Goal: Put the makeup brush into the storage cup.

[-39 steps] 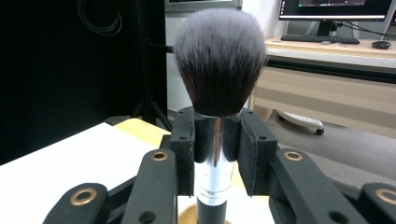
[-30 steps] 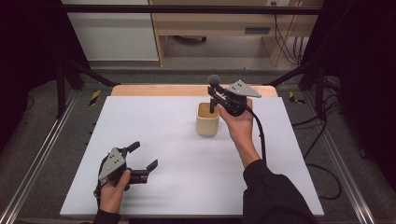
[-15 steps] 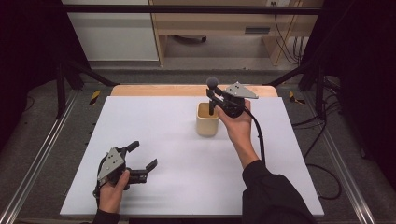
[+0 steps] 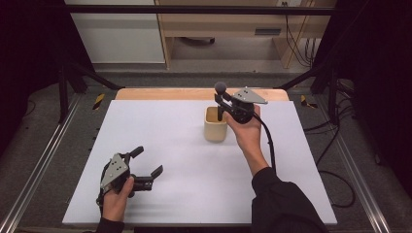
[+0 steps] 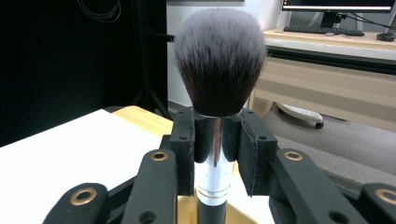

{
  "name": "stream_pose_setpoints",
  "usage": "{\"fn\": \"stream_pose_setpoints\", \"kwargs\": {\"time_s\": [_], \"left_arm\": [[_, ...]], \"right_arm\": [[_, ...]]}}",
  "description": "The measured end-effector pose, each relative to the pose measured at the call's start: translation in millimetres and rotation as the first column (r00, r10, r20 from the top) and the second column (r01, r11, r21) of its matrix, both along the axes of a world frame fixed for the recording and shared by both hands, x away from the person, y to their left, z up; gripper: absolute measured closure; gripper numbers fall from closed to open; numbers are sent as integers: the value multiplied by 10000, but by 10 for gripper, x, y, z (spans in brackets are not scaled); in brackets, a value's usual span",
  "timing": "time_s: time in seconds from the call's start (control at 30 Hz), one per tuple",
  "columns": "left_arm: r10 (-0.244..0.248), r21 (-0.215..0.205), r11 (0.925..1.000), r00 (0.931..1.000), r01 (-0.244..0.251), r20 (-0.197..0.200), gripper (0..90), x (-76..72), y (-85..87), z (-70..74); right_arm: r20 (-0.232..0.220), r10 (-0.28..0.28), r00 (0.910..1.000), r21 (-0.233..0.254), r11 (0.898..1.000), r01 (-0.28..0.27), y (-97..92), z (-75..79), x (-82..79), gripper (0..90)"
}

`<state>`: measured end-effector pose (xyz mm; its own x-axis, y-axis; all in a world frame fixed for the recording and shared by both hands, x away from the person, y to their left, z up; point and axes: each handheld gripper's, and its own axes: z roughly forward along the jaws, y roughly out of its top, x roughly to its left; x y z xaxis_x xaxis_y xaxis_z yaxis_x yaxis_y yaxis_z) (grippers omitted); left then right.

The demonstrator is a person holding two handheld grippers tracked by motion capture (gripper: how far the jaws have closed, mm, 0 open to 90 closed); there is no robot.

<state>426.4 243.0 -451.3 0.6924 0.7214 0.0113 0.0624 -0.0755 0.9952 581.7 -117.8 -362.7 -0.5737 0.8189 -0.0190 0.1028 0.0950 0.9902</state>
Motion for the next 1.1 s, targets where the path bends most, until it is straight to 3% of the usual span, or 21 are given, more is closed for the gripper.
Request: {"fn": "stream_pose_setpoints", "kwargs": {"time_s": [0.3, 1.1], "left_arm": [[13, -11, 10000, 9999, -13, 149, 23, 12, 35, -3], [-9, 55, 10000, 10000, 9, 82, 23, 11, 26, -11]], "right_arm": [[-97, -15, 10000, -54, 10000, 14, -5, -53, 0, 701], [-398, 121, 9991, -206, 9997, -130, 3, -191, -45, 699]]}}
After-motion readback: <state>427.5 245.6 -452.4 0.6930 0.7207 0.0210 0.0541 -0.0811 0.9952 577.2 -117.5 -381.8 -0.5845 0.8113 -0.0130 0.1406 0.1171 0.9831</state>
